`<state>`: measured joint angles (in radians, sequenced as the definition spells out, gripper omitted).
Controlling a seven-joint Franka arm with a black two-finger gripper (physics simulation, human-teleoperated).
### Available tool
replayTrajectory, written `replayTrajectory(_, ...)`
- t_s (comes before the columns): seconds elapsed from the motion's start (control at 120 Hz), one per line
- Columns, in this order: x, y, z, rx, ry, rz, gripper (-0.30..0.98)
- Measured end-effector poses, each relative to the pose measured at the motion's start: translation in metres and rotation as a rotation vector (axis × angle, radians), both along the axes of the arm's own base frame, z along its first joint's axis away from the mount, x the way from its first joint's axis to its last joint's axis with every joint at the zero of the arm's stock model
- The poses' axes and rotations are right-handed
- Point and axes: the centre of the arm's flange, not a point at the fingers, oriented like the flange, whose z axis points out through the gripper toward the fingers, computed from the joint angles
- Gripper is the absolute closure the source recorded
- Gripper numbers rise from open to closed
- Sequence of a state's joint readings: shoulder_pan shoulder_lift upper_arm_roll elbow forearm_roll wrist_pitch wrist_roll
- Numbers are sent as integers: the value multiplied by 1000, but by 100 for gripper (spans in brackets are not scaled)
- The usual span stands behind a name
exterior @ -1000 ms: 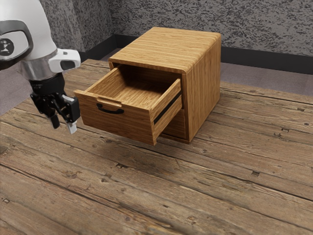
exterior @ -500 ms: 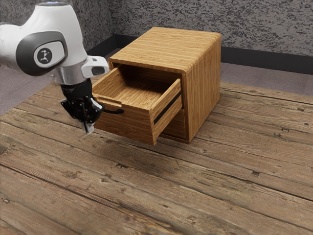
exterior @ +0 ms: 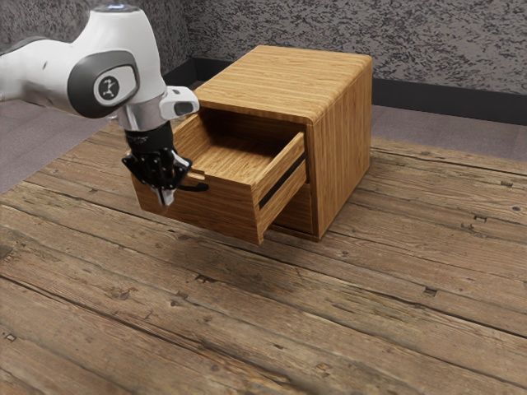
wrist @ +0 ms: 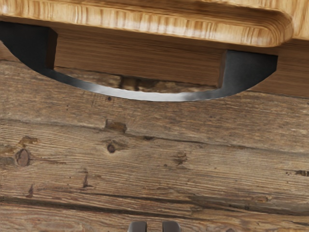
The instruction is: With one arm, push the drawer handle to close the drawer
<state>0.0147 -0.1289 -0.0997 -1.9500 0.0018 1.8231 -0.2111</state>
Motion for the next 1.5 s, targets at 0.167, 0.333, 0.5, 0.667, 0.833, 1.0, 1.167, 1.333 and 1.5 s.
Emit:
replayTrajectory(0.167,24,10,-7,7,-9,18,75)
replayTrajectory(0.333,45,24,-20,6,-14,36,74)
replayTrajectory(0.5,60,33,-21,4,-42,42,74)
replayTrajectory(0.667,80,21,-16,-4,-79,16,74)
replayTrajectory(0.833,91,8,-16,-11,-99,-11,73)
replayTrajectory(1.0,109,10,-13,-16,-125,-11,73)
replayTrajectory(1.167,125,11,-12,-21,-142,-13,73)
replayTrajectory(1.333,141,11,-16,-26,-152,-15,73)
replayTrajectory(1.5,163,17,-24,-33,-165,-8,72)
